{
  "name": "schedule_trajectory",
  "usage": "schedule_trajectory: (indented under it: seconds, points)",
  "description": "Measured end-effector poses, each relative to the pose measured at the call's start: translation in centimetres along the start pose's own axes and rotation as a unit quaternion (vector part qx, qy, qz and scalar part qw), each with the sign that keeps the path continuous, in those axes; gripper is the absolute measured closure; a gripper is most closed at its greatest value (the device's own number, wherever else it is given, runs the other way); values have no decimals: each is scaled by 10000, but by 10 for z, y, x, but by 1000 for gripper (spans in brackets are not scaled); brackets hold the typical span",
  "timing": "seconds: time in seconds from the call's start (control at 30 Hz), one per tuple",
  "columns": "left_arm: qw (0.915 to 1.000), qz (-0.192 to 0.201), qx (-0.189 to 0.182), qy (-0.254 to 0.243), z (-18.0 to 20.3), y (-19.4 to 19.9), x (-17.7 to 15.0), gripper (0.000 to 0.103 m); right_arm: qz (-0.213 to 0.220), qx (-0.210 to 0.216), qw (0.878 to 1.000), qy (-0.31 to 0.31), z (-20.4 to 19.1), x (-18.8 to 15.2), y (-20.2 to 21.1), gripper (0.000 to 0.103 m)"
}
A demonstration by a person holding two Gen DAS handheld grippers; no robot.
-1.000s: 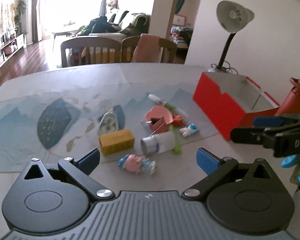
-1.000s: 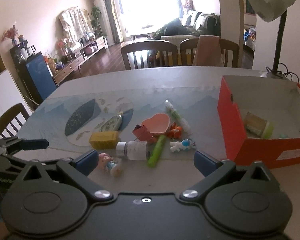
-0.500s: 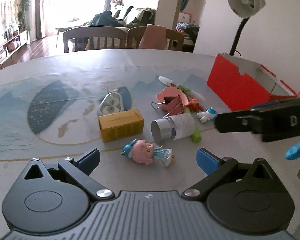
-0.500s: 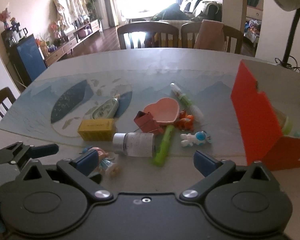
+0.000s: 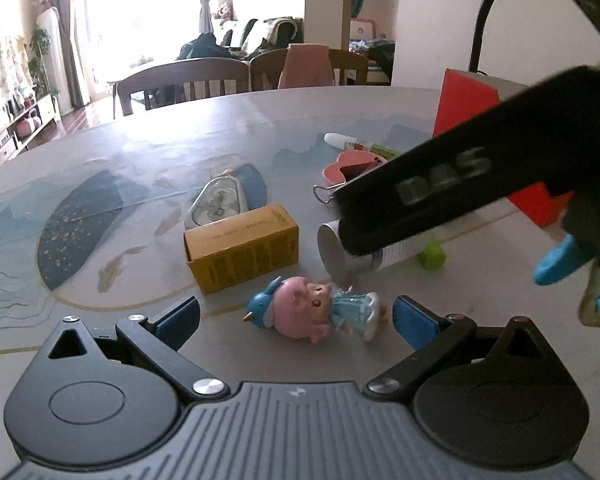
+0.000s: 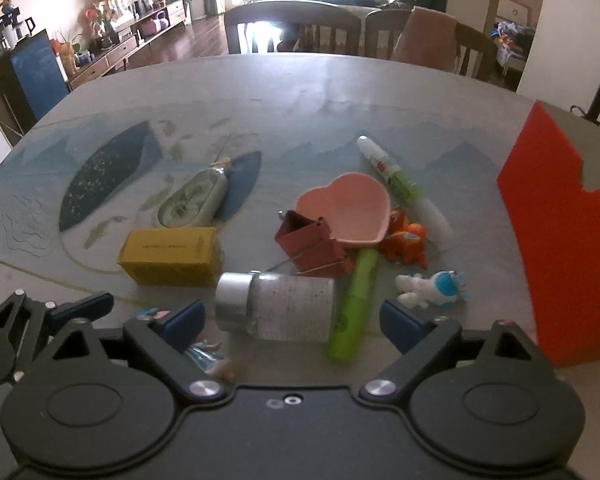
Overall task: Organize rigid objects
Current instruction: 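Grasp the pink pig figurine with the left tool while the right tool grasps the glass jar, then carry the pig figurine and glass jar into the shoebox with both tools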
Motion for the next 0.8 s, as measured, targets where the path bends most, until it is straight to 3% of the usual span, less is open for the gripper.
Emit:
schedule_trajectory:
  seconds: [0.27, 0.5, 0.6, 0.8]
  points:
    - [9997, 104, 73, -222, 7, -8, -3, 1, -101, -159, 9998, 63, -6, 0, -14, 19]
    - [9994, 139, 90, -289, 8, -12, -4, 17, -56, -271, 9996, 100, -9, 1, -17, 24]
    - [9995, 160, 97, -257, 8, -12, -3, 25, -27, -249, 9996, 133, -10, 2, -17, 33]
    - [9996, 141, 98, -208, 7, -12, -2, 25, -15, -201, 9998, 87, -9, 3, -16, 36]
Point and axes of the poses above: each gripper's, at about its wrist camera, not at the fingertips, and y roughly against the way its jaws point, z to its right, x to its top, the point moved 8 cm from there along -y, roughly the way its jaws point, and after that the axes turned 3 degrees about y, right-handed, at the moved point
